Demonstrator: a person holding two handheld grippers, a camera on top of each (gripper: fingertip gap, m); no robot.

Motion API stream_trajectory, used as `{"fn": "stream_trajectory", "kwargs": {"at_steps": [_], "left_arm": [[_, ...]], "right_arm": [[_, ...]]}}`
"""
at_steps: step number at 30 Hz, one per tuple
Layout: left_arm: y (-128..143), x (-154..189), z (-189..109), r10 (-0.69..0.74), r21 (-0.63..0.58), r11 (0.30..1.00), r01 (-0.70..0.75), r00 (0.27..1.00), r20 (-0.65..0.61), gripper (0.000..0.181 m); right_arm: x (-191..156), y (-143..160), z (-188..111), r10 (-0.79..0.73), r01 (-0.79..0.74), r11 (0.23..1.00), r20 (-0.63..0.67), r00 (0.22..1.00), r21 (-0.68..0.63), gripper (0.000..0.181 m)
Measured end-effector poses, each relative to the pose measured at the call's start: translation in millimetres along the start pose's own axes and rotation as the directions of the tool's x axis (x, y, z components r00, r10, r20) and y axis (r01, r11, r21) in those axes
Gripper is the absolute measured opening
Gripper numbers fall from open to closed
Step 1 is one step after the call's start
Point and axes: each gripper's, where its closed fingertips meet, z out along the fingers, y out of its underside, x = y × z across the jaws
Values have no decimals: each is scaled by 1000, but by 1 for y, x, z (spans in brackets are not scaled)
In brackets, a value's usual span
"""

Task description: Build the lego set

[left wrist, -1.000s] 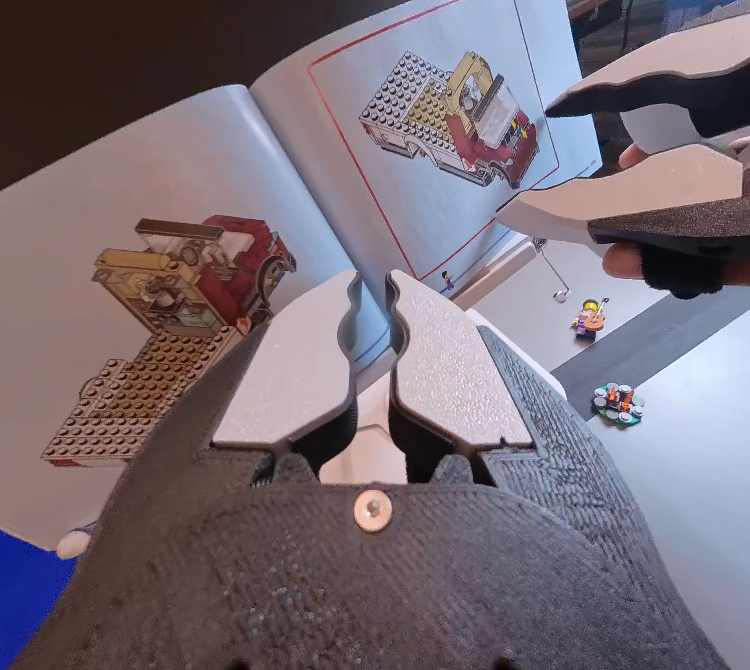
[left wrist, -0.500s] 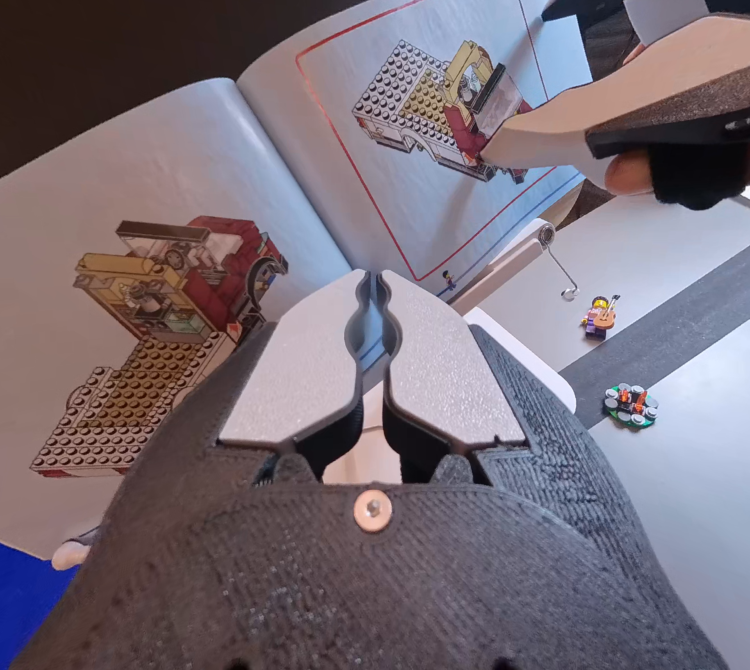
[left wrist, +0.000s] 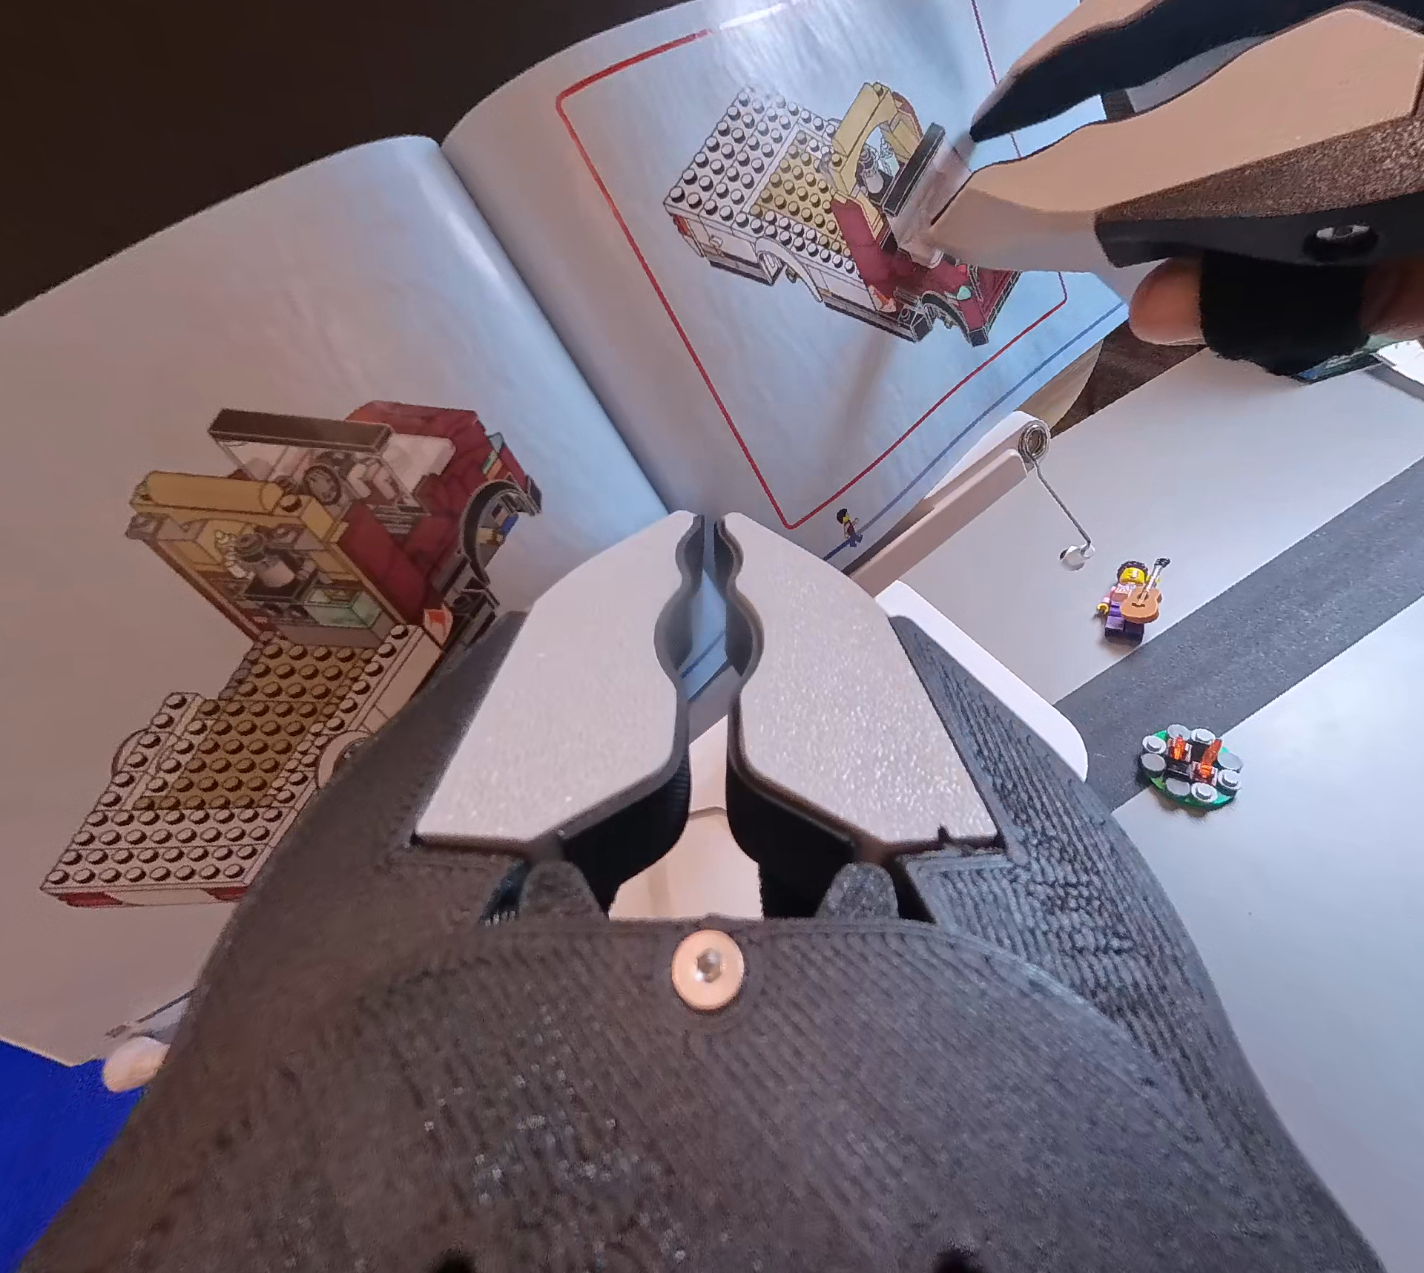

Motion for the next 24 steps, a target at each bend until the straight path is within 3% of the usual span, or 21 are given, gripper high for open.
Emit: {"fn": "stream_trajectory", "kwargs": {"at_steps": [1,3,6,9,13,22,24], "left_arm": [[0,0,0,-1,-2,1000,1,1000,-2,3],[0,0,0,-2,-4,1000,2,1000,-4,2],[0,0,0,-3,0,1000,3,1000,-5,2],[0,0,0,-10,6,1000,10,1000,-2,2],[1,0,0,-11,6,1000,11,1000,-3,1],[1,-1,0,-14,13,1000,14,1000,-6,0],[1,-1,0,-15,15,1000,15,1000,-6,0]], "right_arm": [[-1,1,-1,6,-6,1000,13,1000,3,18],[3,-2,-5,35,-36,999,18,999,37,22],[24,-14,-11,53,-50,993,-31,998,105,61],[31,-19,-5,51,-51,995,6,999,87,75],[36,-19,3,5,-4,998,-16,1000,70,75],[46,-19,4,101,-92,988,-64,993,120,73],[46,-18,4,100,-92,988,-63,993,121,66]]}}
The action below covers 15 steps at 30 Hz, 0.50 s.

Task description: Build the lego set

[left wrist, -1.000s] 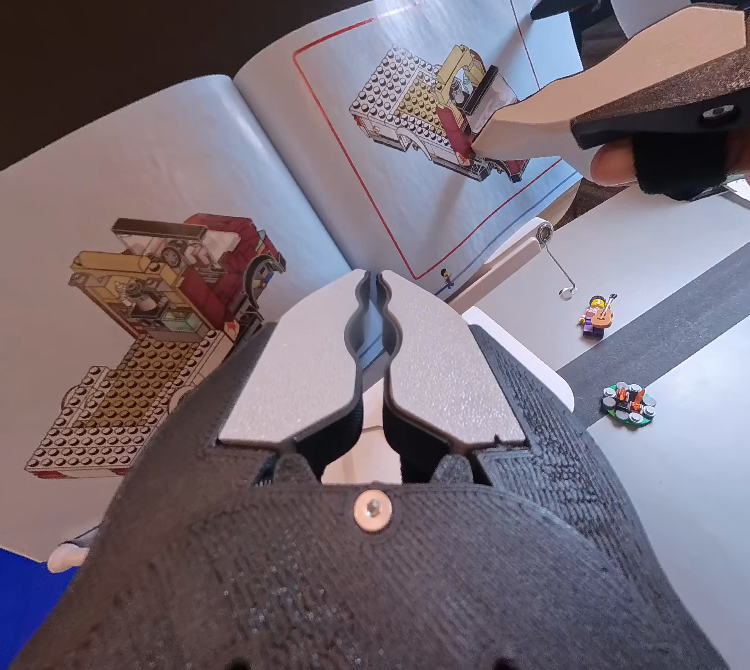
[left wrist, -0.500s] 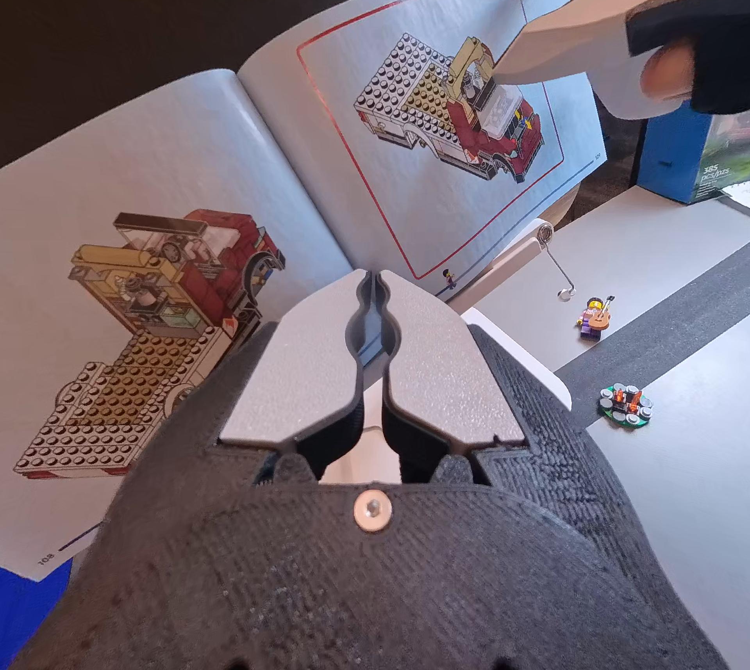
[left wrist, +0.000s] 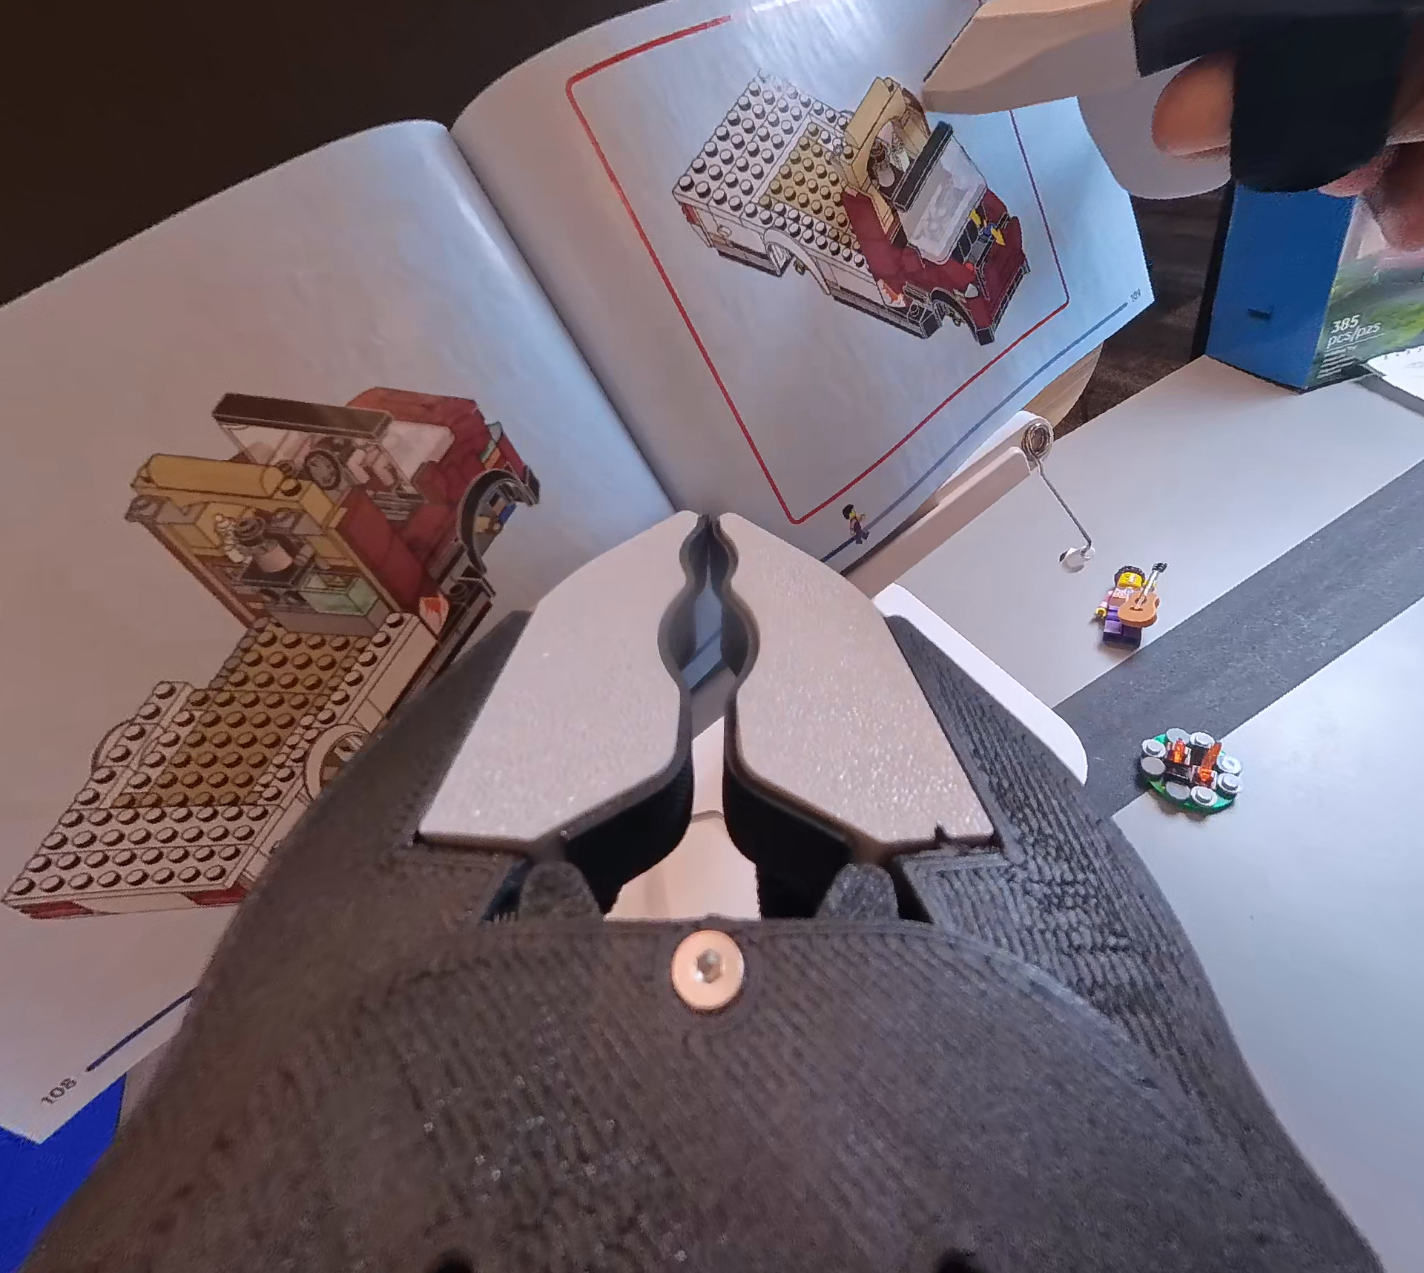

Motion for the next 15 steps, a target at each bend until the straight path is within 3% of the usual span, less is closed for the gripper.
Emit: {"fn": "stream_trajectory", "kwargs": {"at_steps": [10,15], "left_arm": [[1,3,1,-6,-10,1000,6,1000,-12,1],[0,7,-1,-65,-12,998,64,996,-63,12]], "right_arm": [[-13,7,-14,-20,20,1000,68,997,6,21],[-25,11,-38,-49,43,997,103,994,63,19]]}}
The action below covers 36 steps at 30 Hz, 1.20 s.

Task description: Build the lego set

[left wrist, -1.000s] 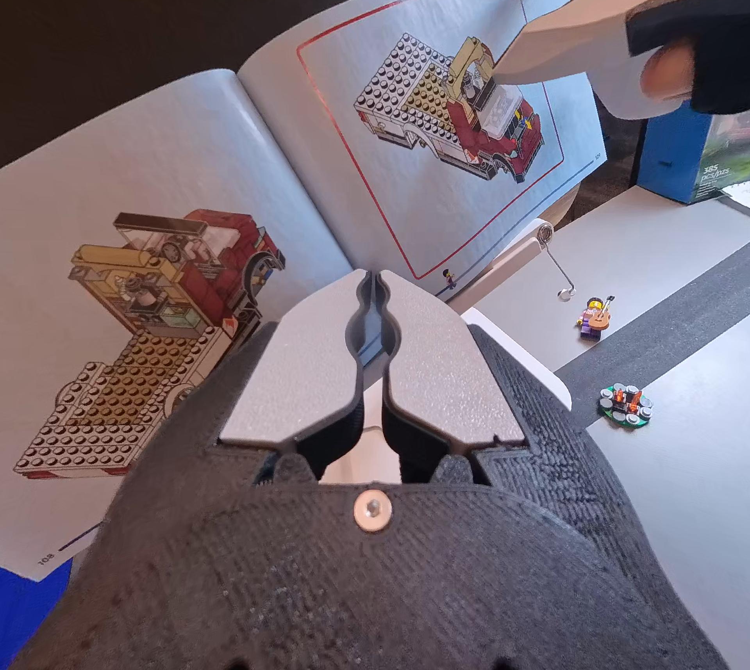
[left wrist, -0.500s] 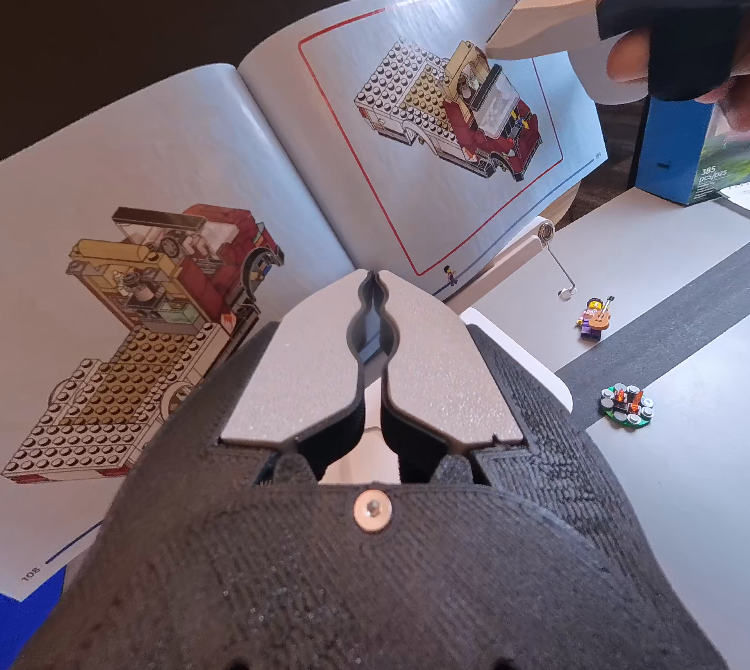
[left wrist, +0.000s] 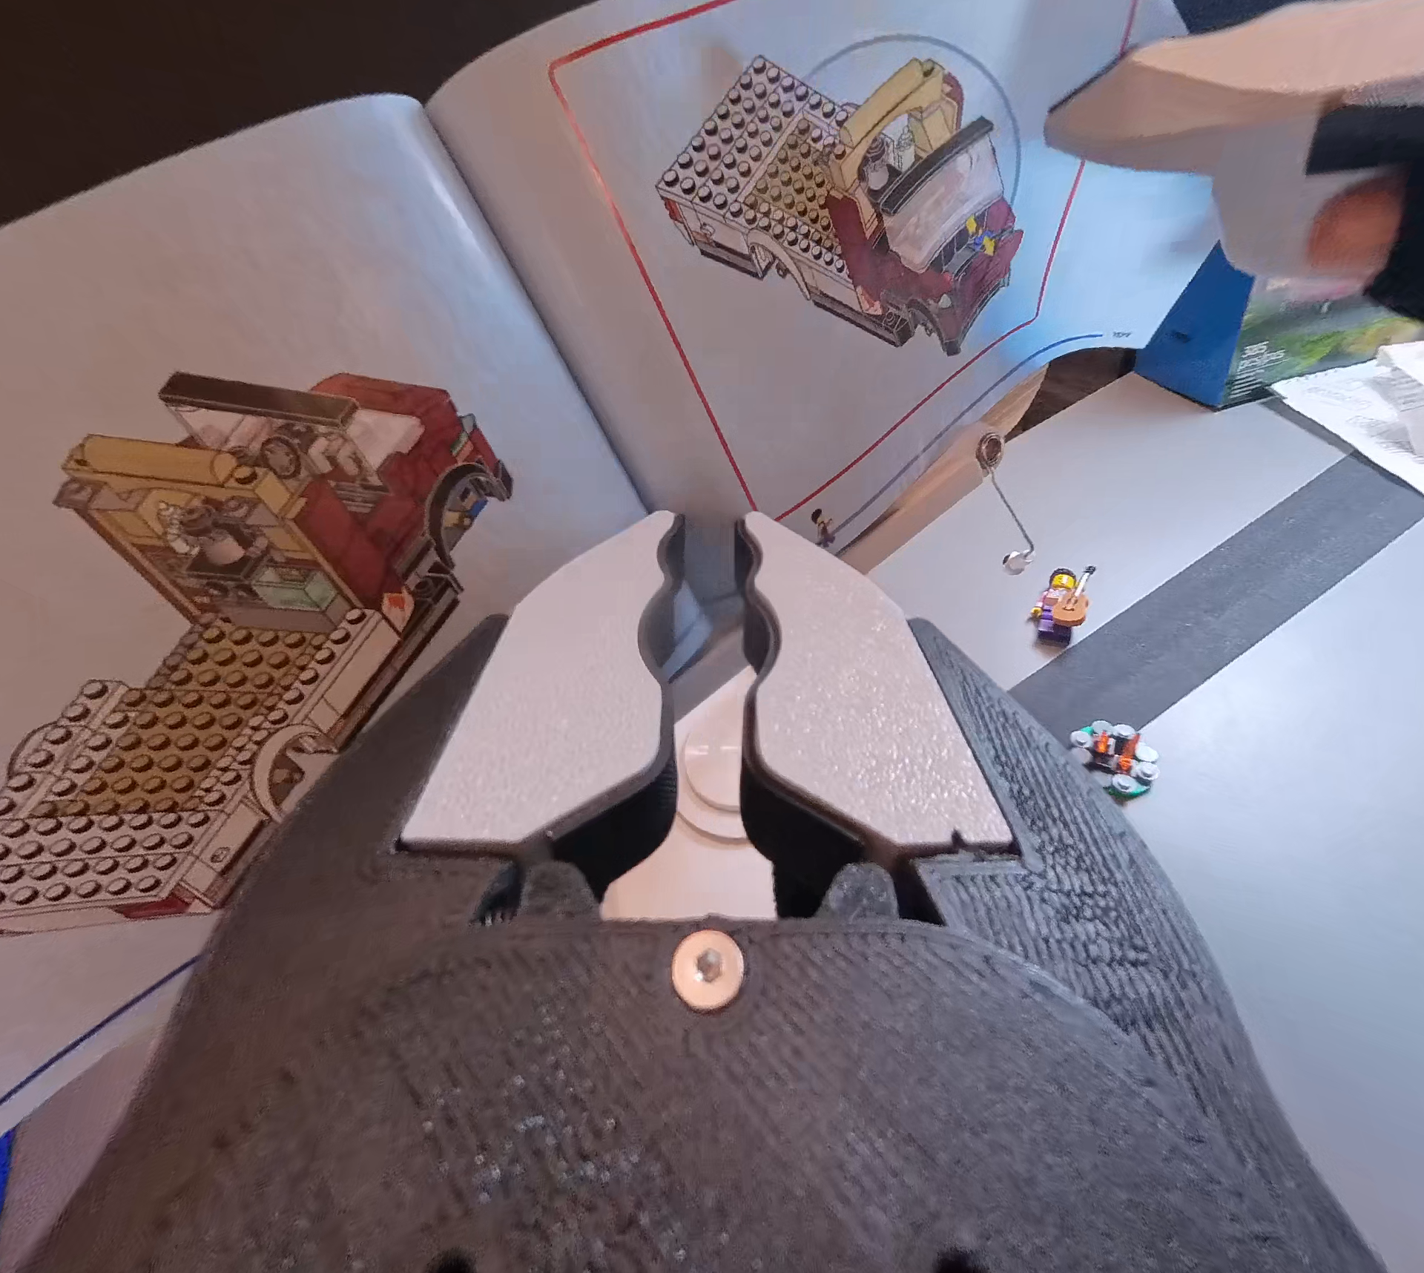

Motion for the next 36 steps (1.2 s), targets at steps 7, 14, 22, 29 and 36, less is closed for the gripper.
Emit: {"fn": "stream_trajectory", "kwargs": {"at_steps": [7,14,22,29,36], "left_arm": [[-31,27,-20,-158,93,980,176,972,-174,27],[-48,74,-37,-325,31,923,385,817,-476,37],[-51,93,-52,-244,74,943,324,826,-508,45],[-54,61,-68,-211,181,946,268,935,-283,21],[-51,20,-83,-185,202,957,210,973,-136,0]], "right_arm": [[-39,16,-25,-42,34,998,132,990,57,14],[-80,10,-39,-78,49,992,257,963,118,0],[-106,-4,-45,-125,84,985,288,949,152,0],[-135,-24,-51,-167,100,973,334,928,209,1],[-161,-42,-58,-141,36,970,437,888,240,9]]}}
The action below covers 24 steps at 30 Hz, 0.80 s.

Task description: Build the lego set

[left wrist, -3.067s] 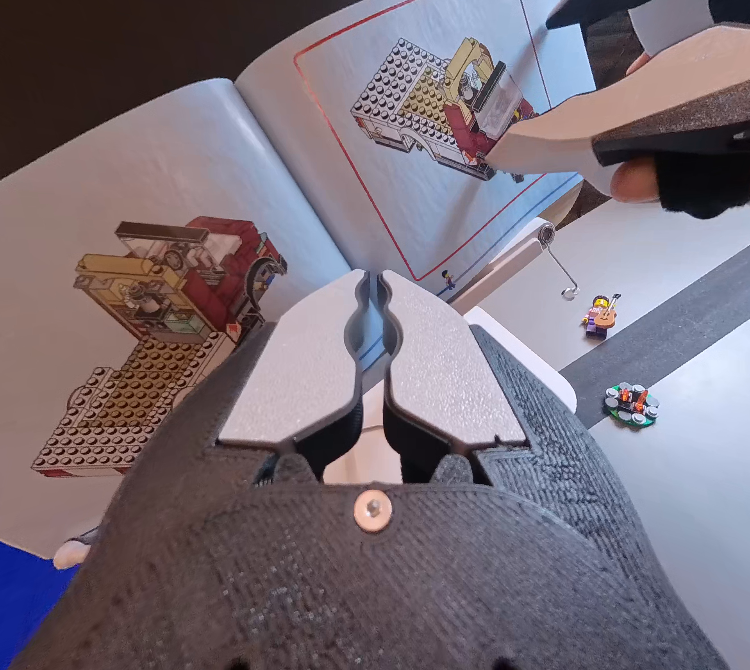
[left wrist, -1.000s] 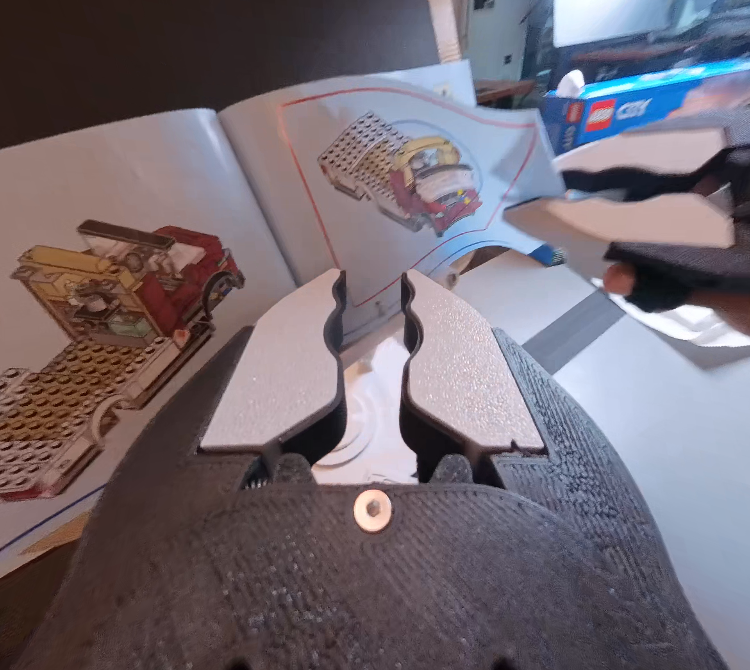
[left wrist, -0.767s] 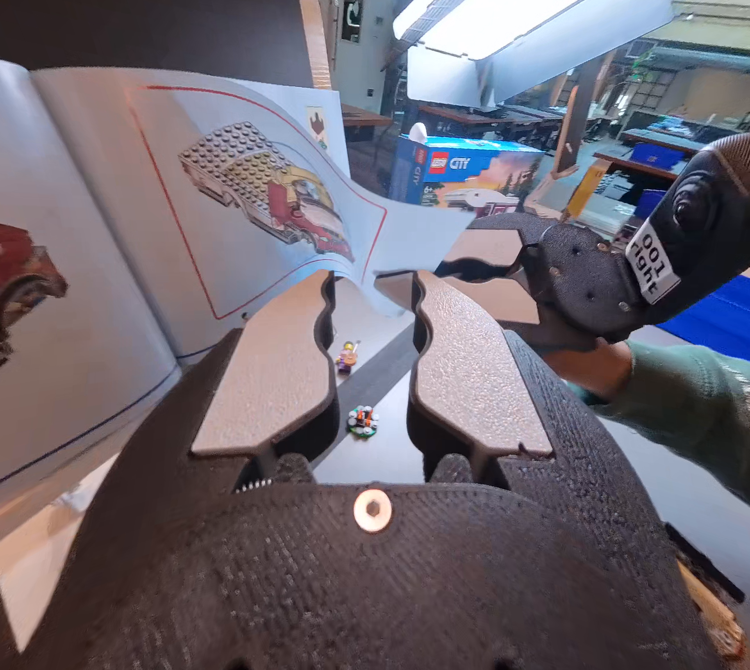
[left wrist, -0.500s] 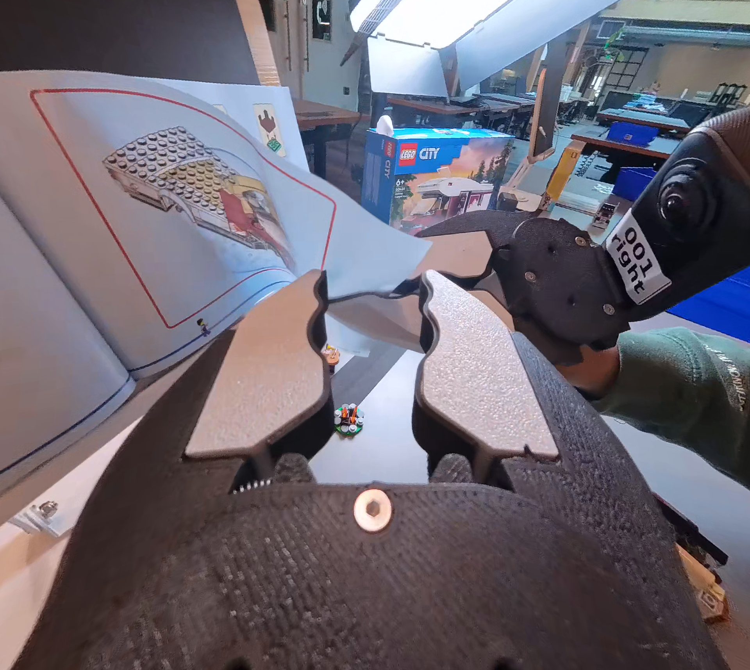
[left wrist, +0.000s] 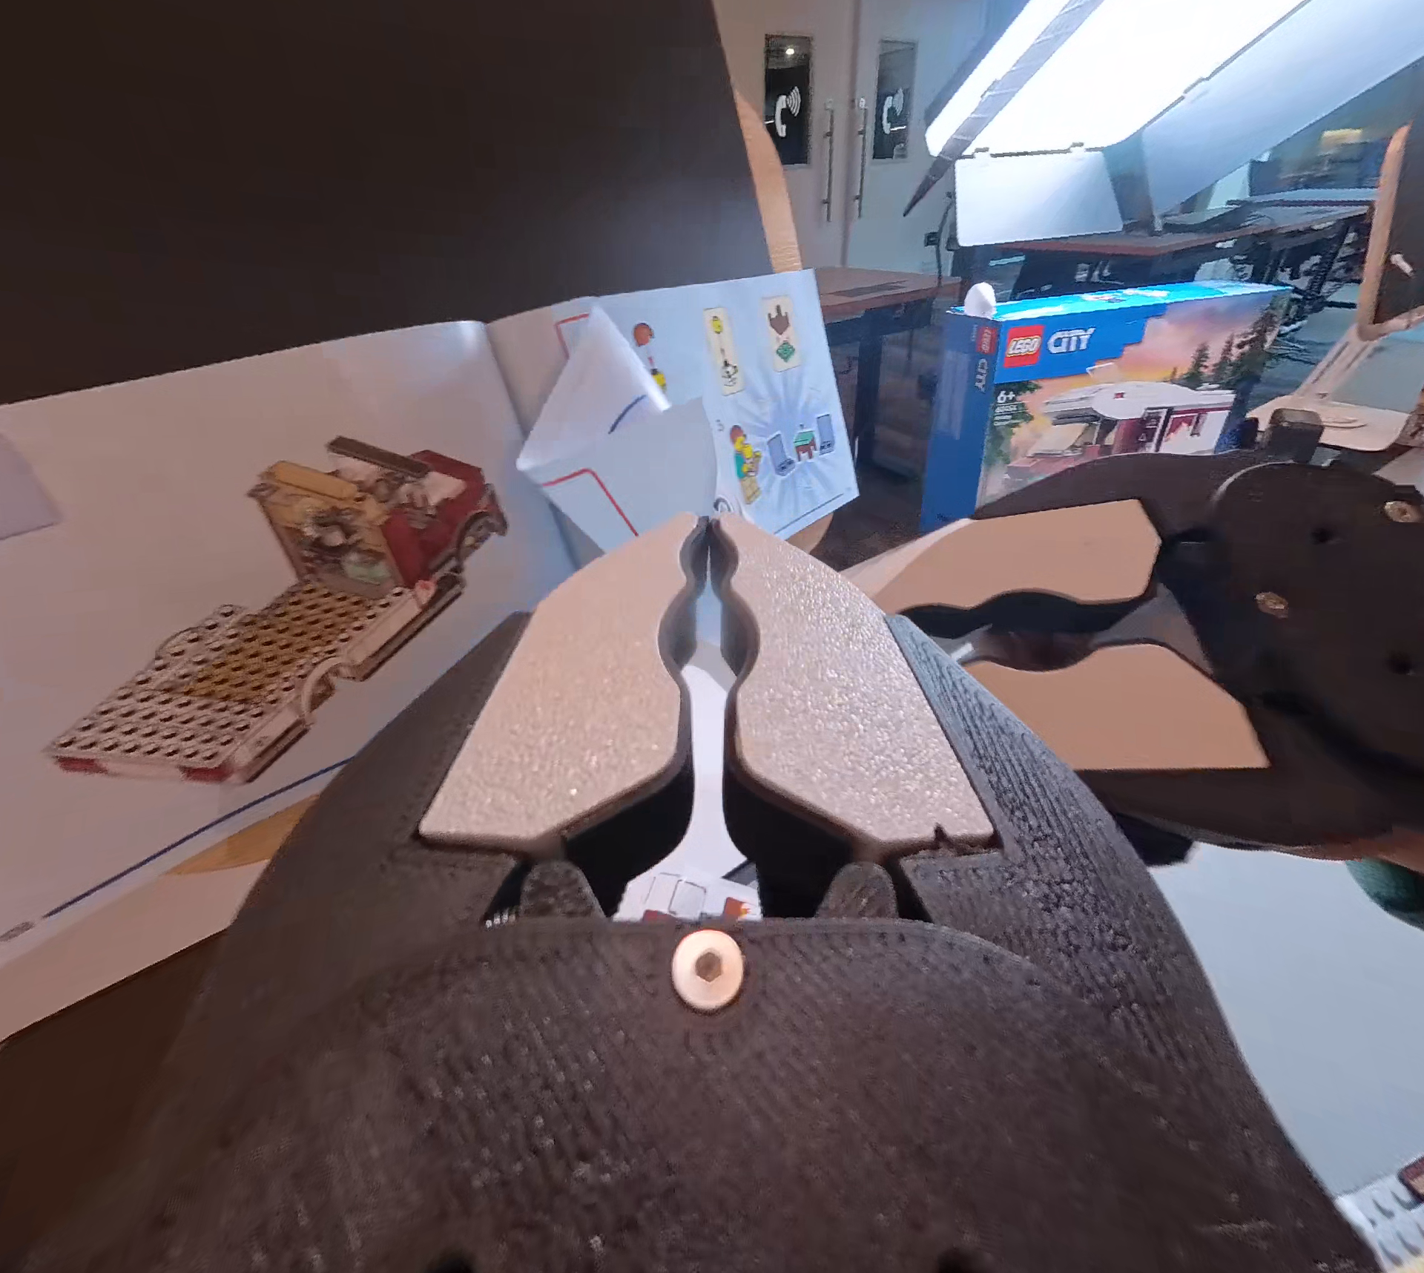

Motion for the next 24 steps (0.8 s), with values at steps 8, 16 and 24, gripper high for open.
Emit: {"fn": "stream_trajectory", "kwargs": {"at_steps": [8,16,24], "left_arm": [[-21,-73,-37,24,16,1000,-25,996,81,0],[-34,-133,-52,62,24,997,-68,980,191,0],[45,-168,-96,-528,255,844,473,818,231,29]], "right_arm": [[39,0,-8,207,-206,978,37,978,-23,24],[48,21,75,-76,63,951,-31,997,-304,8],[50,39,109,-228,162,857,-77,971,-490,0]]}}
